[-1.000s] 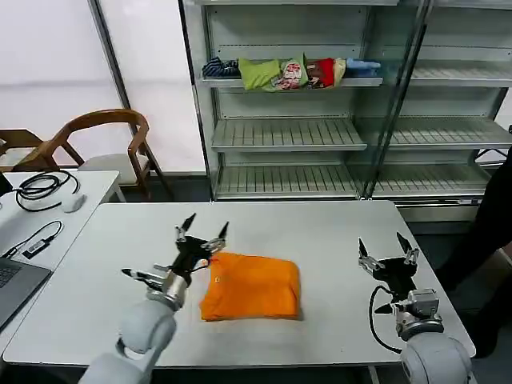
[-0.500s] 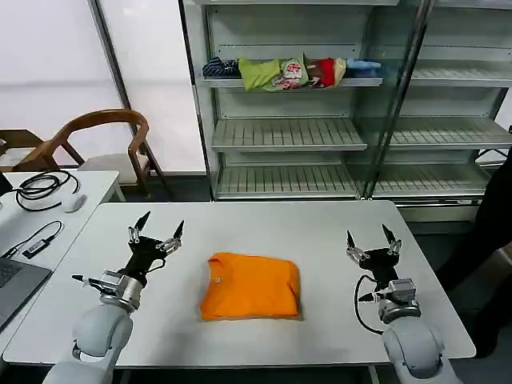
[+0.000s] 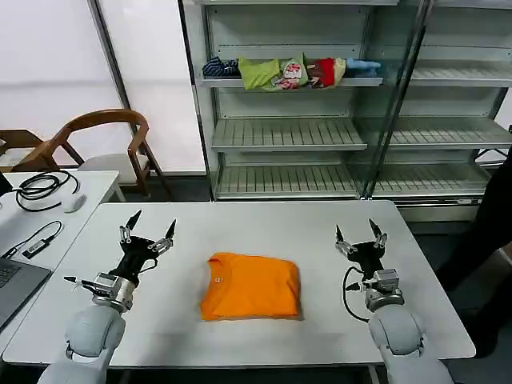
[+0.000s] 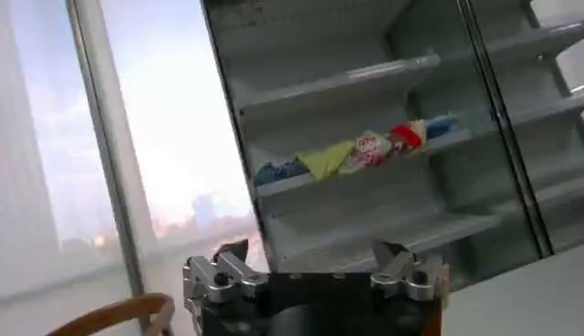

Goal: Fold and organize the clothes.

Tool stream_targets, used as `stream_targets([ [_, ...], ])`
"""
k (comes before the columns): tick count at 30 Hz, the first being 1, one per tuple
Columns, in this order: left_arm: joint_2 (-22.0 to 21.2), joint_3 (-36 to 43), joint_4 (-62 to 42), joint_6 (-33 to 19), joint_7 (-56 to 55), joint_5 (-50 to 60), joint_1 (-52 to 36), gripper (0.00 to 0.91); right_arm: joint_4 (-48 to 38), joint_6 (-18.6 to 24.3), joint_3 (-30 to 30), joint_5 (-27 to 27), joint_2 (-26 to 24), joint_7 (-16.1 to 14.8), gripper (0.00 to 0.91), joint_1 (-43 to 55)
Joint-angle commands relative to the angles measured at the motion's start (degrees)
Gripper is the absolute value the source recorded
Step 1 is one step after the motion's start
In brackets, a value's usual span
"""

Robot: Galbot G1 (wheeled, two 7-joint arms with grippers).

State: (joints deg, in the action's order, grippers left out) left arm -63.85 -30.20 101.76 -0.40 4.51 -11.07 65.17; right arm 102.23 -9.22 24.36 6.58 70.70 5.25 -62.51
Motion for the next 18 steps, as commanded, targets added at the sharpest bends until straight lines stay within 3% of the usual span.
stream_targets([
  [1, 0.2, -0.6, -0.8, -0.6, -0.1, 1.6, -0.1, 0.907, -2.7, 0.3, -1.5, 0.0, 0.2, 0.0, 0.907, 3.6],
  [18, 0.3, -0.3, -2.2, -0.4, 0.0, 1.0, -1.0, 0.907, -1.7, 0.2, -0.5, 1.9, -0.5, -0.1, 0.907, 3.5],
])
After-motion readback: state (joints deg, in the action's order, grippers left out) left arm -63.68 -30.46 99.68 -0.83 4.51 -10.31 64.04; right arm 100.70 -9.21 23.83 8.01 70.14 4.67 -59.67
